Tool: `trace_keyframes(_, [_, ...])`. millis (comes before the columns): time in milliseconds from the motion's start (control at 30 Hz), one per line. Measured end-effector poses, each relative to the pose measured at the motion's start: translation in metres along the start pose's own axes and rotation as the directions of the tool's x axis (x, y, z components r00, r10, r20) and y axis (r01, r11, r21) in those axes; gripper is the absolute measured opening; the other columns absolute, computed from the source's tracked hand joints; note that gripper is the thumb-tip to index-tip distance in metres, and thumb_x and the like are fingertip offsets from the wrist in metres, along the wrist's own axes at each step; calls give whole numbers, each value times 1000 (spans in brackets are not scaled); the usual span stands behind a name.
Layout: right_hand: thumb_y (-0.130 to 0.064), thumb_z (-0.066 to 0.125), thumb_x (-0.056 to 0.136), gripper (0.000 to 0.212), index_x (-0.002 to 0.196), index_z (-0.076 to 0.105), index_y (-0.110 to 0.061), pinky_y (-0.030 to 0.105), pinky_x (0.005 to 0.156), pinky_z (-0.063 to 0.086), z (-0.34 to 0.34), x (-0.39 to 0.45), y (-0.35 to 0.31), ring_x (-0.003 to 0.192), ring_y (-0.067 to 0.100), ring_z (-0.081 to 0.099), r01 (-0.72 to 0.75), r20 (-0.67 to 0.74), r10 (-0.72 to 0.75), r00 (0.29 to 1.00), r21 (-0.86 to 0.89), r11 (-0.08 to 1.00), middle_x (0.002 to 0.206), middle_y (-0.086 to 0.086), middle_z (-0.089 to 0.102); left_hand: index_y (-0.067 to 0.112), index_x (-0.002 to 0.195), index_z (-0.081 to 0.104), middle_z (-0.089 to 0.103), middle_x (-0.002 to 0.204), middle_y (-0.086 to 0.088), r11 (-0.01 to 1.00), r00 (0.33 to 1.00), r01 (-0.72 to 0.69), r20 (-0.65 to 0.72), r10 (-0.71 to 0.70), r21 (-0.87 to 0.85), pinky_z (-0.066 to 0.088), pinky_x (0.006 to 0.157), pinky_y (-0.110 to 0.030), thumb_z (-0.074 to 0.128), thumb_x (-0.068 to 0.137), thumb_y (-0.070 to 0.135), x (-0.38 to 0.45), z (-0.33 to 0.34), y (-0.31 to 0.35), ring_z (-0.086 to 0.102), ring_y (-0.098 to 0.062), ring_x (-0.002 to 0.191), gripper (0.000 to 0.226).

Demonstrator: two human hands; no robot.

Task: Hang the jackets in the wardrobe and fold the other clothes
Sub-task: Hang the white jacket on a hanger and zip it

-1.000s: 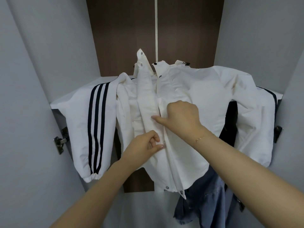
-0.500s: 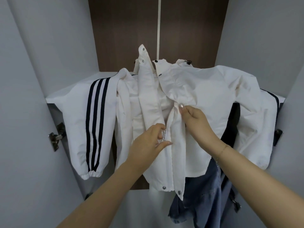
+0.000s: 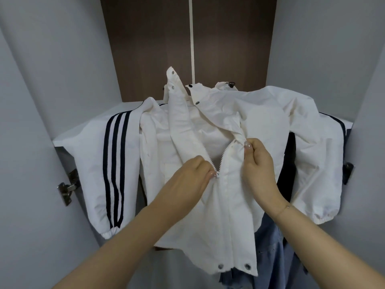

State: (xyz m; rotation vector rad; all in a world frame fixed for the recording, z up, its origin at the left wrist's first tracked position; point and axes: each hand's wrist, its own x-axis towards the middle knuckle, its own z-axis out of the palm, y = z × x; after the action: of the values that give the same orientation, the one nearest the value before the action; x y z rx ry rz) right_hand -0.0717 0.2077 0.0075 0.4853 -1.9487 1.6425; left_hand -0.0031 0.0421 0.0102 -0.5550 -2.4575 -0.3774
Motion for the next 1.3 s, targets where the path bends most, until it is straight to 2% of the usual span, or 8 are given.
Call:
trace_keyframes(67, [-25, 43, 104, 26, 78, 46, -28, 17, 53, 33, -4, -5, -4, 51, 2, 39, 72, 56, -69, 996, -49, 996, 56, -14, 45, 4, 98, 61, 59, 98, -11, 1000, 1000, -5, 15, 5, 16, 39, 79, -29, 41, 103, 21, 8, -11, 6, 53, -22, 90, 27])
trace_keyframes(200, [-61, 55, 86, 44, 65, 49, -23, 25, 49, 32, -12, -14, -8, 51, 8, 44, 170, 323, -87, 943, -240, 956, 53, -10, 47, 9, 81, 60, 58, 79, 2, 968, 985, 154, 105, -135, -198, 41, 71, -26, 52, 100, 29, 27, -28, 3, 54, -9, 73, 28])
trace_keyframes(400, [-47, 46, 94, 49, 61, 31, -12, 29, 55, 25, -13, -25, -5, 54, 8, 29, 286, 536, -196, 821, -88, 954, 58, -6, 30, 18, 69, 65, 63, 62, 4, 871, 941, 286, -56, -335, -400, 45, 60, -17, 64, 93, 16, 59, -49, -22, 54, 1, 53, 24])
trace_keyframes(533, [-47, 45, 96, 51, 63, 31, -12, 34, 56, 28, -20, -32, 3, 55, 10, 30, 235, 620, -78, 781, -176, 956, 59, -5, 30, 11, 70, 65, 61, 61, 1, 829, 900, 368, -62, -431, -422, 44, 54, -10, 65, 94, 22, 88, -61, -43, 53, 2, 47, 26])
trace_keyframes(700, [-45, 52, 89, 35, 69, 45, -17, 31, 56, 37, -13, -8, -18, 60, 14, 50, 301, 467, -24, 884, -530, 793, 62, -5, 48, 2, 73, 65, 63, 57, 7, 708, 871, 380, -28, -491, -596, 46, 52, -14, 64, 95, 20, 89, -53, -50, 53, -1, 48, 29])
trace_keyframes(833, [-56, 52, 88, 37, 79, 46, -21, 31, 53, 34, 19, 29, -49, 64, 17, 53, 357, 394, -158, 906, -505, 786, 65, -8, 53, 1, 73, 69, 63, 61, -3, 734, 897, 346, -23, -442, -585, 48, 56, -15, 67, 93, 24, 81, -58, -50, 55, -6, 51, 30])
trace_keyframes(1033, [-36, 46, 101, 44, 64, 25, -23, 38, 56, 31, 25, 24, -42, 55, 21, 40, 470, 565, -221, 795, -343, 813, 53, -5, 37, 15, 64, 66, 61, 54, 4, 824, 898, 346, -98, -430, -449, 43, 58, -12, 69, 91, 25, 74, -59, -53, 54, -3, 49, 28])
trace_keyframes(1300, [-34, 47, 101, 46, 60, 36, -14, 41, 62, 50, -14, 0, -21, 55, 23, 59, 193, 516, -19, 857, -285, 939, 50, 0, 49, 13, 72, 70, 60, 66, 11, 932, 950, 234, -138, -279, -275, 36, 63, -16, 67, 92, 25, 82, -36, -40, 51, 1, 64, 24])
